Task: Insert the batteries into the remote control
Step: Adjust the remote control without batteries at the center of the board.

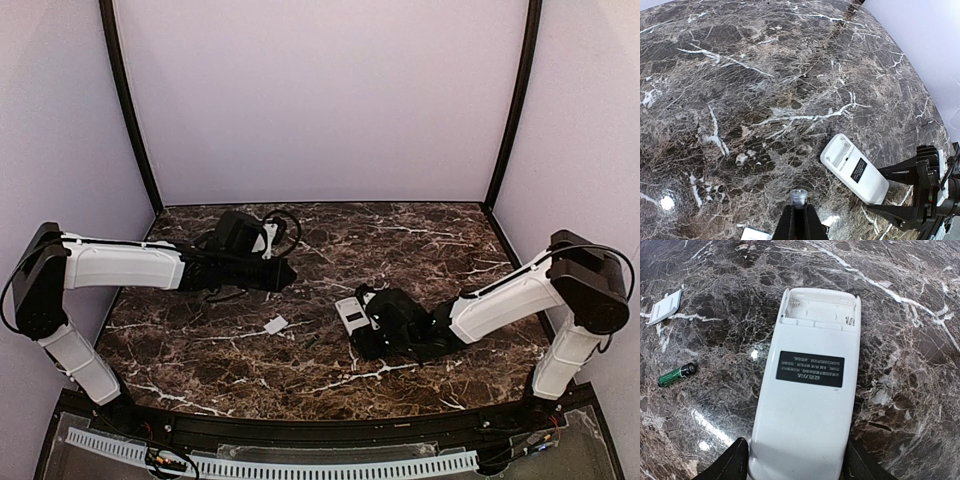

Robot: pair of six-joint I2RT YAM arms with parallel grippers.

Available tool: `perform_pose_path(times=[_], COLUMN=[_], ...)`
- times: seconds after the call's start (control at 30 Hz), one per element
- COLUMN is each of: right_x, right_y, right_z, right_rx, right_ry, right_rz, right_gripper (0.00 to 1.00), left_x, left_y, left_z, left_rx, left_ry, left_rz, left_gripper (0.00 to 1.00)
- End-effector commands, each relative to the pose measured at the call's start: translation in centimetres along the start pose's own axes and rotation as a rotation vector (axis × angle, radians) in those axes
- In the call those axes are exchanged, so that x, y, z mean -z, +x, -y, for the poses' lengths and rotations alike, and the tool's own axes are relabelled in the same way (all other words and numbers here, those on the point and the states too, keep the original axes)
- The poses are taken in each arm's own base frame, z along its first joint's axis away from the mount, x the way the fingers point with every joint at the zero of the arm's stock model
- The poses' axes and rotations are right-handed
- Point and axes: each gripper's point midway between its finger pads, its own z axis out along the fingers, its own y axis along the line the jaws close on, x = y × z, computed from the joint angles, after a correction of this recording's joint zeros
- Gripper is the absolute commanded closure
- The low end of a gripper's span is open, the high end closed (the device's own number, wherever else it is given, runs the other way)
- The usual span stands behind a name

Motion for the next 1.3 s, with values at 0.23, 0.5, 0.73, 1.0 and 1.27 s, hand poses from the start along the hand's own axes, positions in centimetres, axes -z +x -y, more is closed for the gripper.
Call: perform_pose_path(times=[0.23, 0.5, 0.73, 1.0, 1.27], right_x=[-0.3, -0.3, 0.3, 0.3, 0.3], right_y=[9.0, 8.2, 8.0, 8.6, 8.6], right_z=[0.1, -2.7, -2.7, -2.2, -2.0], right_rx=[0.243, 0.372, 0.385, 0.399, 0.395], right_ry=[-0.068, -0.196, -0.202, -0.194, -0.181], right_rz=[-0.296, -0.257, -0.25, -0.263, -0.262], right_gripper=[0.57, 0.71, 0.78, 0.9, 1.0], left_x=[0.8, -0.9, -3.6, -5.3, -6.2], left_y=[0.7, 3.2, 4.4, 4.9, 5.9], left_z=[1.2, 2.6, 4.5, 5.9, 5.5], left_rx=[-0.071, -0.144, -0.245, -0.337, -0.402], left_ry=[0.09, 0.141, 0.205, 0.253, 0.257], left_rz=[0.001, -0.064, -0.072, -0.041, -0.026], left_gripper=[1.0, 1.0, 1.0, 1.0, 1.0])
